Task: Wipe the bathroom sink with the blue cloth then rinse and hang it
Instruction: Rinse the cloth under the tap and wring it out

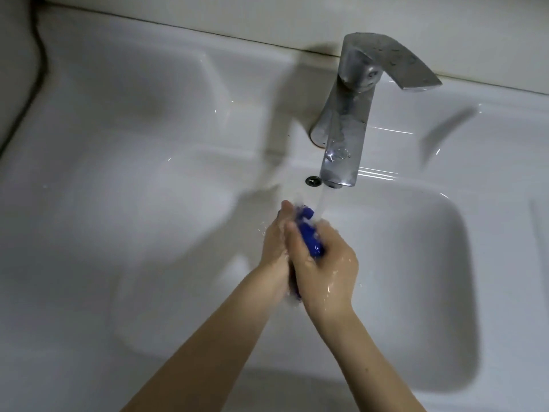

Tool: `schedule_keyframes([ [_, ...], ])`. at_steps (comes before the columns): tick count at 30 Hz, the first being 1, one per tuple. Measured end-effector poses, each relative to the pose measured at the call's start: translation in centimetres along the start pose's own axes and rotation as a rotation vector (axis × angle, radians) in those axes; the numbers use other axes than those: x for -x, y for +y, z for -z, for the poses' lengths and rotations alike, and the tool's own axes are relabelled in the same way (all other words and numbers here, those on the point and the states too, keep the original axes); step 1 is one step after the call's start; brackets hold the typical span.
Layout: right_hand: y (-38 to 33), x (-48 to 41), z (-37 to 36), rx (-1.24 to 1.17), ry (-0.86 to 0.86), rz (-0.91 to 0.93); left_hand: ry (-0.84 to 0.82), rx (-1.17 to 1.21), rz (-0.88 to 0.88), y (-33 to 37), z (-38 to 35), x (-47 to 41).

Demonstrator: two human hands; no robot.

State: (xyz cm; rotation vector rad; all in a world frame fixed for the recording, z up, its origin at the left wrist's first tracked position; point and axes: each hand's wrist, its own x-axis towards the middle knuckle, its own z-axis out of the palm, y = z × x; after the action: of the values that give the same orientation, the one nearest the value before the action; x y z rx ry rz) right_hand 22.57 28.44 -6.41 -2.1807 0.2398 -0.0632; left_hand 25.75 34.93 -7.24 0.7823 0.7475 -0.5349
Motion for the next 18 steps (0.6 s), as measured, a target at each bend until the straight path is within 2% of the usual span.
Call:
schedule_keyframes([
  [2,0.3,-2.9,-0.9,0.015,-0.01,-0.105,0.07,-0.106,-0.074,-0.5,0.3,0.2],
  [4,0.6,-5.4,-1.1,-0.162,-0.017,-0.278,0.221,-0.307,-0.231,-0.5,0.8,0.6],
  [6,0.6,-4.8,-1.1,-0.313,-0.032,-0.338,0.241,-0.387,-0.342,0.4,1.2,0.7],
  [8,-0.3,-1.2,-1.4,-0.311,-0.06,-0.232,0.231,-0.374,-0.296,1.6,2.0,0.2],
  [11,-1.7,0.9,-1.9,-0.173,-0.081,-0.034,0.122,-0.153,-0.027,1.8,2.4,0.3],
  [12,-1.6,-0.5,-2.0,-0.137,-0.061,-0.043,0.144,-0.13,-0.001,0.9,2.4,0.4],
  [15,-0.6,-4.9,-1.5,-0.192,-0.049,-0.234,0.307,-0.395,-0.122,-0.6,2.3,1.0],
  [16,0.0,-4.8,-1.5,-0.245,-0.041,-0.29,0.331,-0.419,-0.184,-0.3,2.5,0.9],
  [18,0.4,-1.9,-2.2,-0.319,-0.045,-0.319,0.305,-0.363,-0.179,1.1,3.0,0.3],
])
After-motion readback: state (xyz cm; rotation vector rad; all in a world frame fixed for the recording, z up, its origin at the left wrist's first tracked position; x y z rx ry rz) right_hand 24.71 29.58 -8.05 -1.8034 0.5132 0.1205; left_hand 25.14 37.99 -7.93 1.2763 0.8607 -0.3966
